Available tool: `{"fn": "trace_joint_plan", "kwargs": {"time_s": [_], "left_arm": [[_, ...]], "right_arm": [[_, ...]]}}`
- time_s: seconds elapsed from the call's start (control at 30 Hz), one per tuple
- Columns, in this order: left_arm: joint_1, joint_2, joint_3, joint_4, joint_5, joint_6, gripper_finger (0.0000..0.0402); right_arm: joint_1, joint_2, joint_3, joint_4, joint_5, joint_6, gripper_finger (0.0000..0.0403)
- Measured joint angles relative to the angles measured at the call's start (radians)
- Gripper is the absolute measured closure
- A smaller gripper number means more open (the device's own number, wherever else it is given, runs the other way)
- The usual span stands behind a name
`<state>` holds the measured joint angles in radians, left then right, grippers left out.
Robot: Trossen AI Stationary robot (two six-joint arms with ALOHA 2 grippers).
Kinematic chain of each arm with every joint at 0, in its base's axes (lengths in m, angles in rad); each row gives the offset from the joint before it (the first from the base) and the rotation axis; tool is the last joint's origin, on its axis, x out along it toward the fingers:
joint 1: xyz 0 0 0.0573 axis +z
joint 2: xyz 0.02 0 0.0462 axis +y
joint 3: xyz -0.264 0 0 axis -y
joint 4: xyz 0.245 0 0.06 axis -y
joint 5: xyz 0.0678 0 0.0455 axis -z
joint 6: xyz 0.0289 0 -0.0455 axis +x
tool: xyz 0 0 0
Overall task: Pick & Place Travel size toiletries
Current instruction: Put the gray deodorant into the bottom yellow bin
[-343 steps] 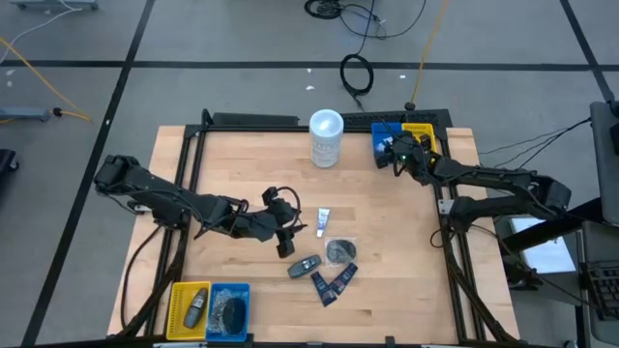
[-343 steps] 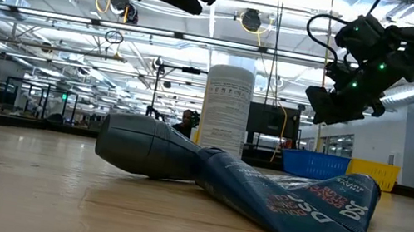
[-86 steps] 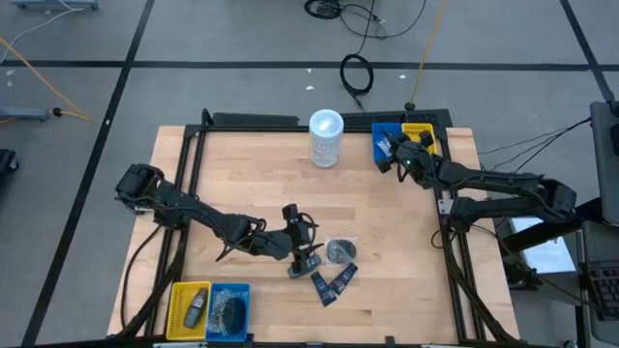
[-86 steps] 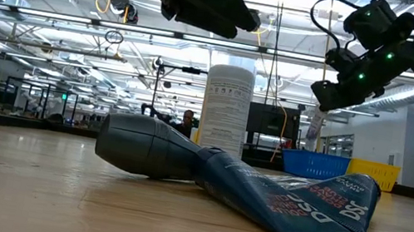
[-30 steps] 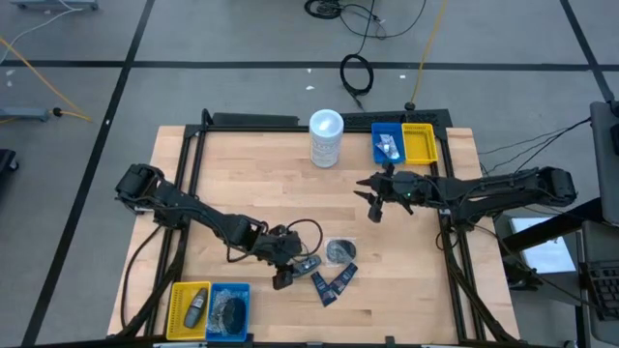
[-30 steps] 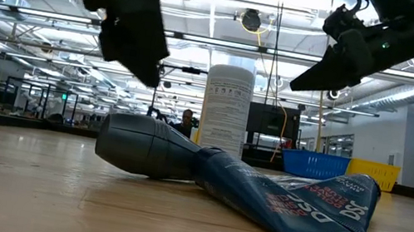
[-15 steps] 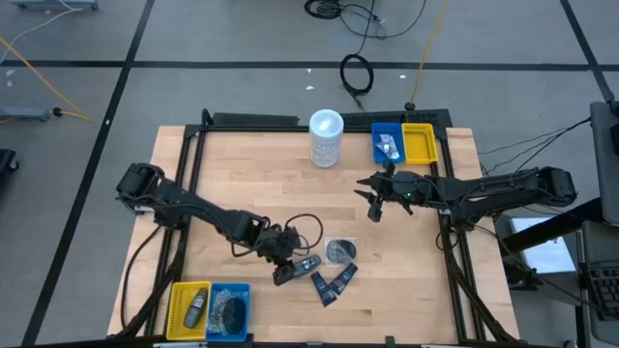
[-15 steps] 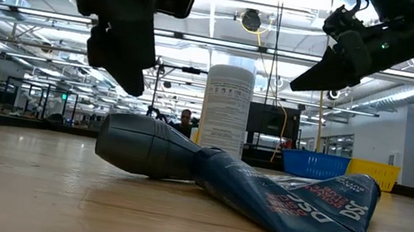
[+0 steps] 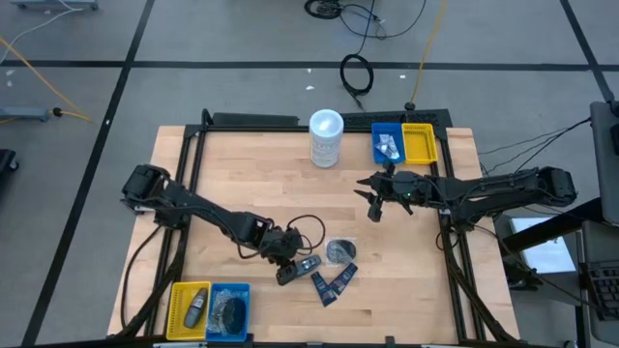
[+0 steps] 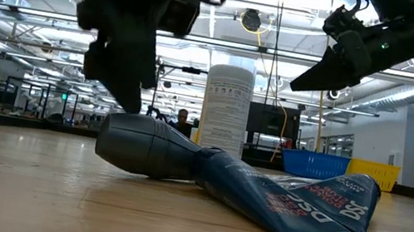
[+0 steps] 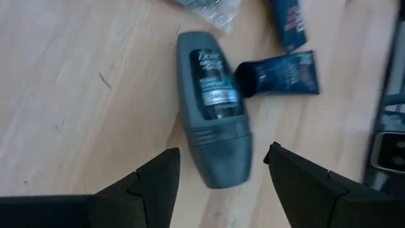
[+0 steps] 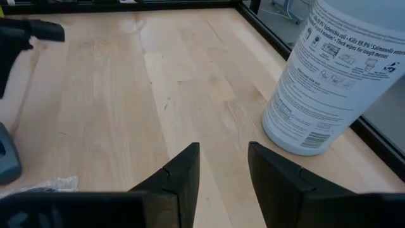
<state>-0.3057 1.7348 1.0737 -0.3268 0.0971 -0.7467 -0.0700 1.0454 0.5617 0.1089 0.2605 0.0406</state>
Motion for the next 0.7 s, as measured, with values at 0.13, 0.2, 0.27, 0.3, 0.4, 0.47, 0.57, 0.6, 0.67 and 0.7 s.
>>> {"fn": "trace_joint_plan", "kwargs": {"time_s": [0.13, 0.2, 0.27, 0.3, 0.4, 0.47, 0.57, 0.6, 0.67, 0.7], "left_arm": [[-0.001, 0.045, 0.0, -0.009, 0.009, -0.011, 0.0163], [0.002, 0.055, 0.0, -0.005, 0.009, -0.012, 0.0162], [0.003, 0.071, 0.0, 0.019, 0.011, -0.013, 0.0162], [0.003, 0.075, 0.0, 0.033, 0.014, -0.013, 0.0162], [0.003, 0.091, 0.0, 0.08, 0.031, -0.011, 0.0162], [0.002, 0.092, 0.0, 0.075, 0.032, 0.009, 0.0162], [0.002, 0.099, 0.0, 0.091, 0.032, 0.023, 0.0162], [0.003, 0.1, 0.001, 0.089, 0.032, 0.039, 0.0162], [0.0, 0.099, 0.016, 0.083, 0.015, 0.094, 0.0162], [-0.003, 0.099, 0.023, 0.088, -0.004, 0.123, 0.0163]], "right_arm": [[0.0, 0.0, 0.0, 0.008, 0.0, 0.0, 0.0277], [0.0, 0.0, 0.0, 0.015, 0.0, 0.0, 0.0277], [0.0, 0.0, 0.0, 0.014, 0.0, 0.0, 0.0277], [0.0, 0.0, 0.0, 0.017, 0.0, 0.0, 0.0277], [0.0, 0.0, 0.0, 0.016, 0.0, 0.0, 0.0277], [0.0, 0.0, 0.0, 0.016, 0.0, 0.0, 0.0277], [0.0, 0.0, 0.0, 0.02, -0.001, 0.0, 0.0277], [0.0, 0.0, 0.0, 0.022, 0.0, 0.0, 0.0277], [0.0, 0.0, 0.0, 0.022, -0.001, 0.0, 0.0277], [0.0, 0.0, 0.0, 0.023, -0.001, 0.0, 0.0277]]}}
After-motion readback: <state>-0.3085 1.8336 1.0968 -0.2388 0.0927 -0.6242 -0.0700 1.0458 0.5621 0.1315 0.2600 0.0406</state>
